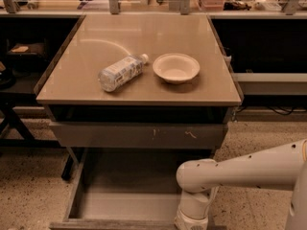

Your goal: Open middle drawer

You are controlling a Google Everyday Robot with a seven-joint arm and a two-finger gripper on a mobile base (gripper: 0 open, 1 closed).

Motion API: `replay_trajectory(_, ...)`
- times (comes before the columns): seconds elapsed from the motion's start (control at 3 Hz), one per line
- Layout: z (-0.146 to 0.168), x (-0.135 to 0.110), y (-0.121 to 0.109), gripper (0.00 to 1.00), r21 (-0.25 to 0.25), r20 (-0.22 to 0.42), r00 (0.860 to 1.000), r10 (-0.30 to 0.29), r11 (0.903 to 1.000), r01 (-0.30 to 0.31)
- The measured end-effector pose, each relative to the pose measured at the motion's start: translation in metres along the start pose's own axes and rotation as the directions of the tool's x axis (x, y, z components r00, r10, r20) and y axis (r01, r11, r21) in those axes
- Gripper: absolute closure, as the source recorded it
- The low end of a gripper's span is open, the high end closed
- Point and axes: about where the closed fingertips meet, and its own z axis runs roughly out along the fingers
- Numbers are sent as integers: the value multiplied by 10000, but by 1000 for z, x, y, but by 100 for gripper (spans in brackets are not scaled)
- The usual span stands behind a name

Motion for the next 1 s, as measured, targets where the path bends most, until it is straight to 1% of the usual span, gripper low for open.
replay_trajectory(0.33,3,6,14,0,-302,-61,10000,29,9995,-31)
replay_trajectory(0.67,12,16,36,0,-710,-20,9999,119,9974,-120)
replay_trajectory(1.0,22,24,53,0,-1062,219,9996,180,9942,-156)
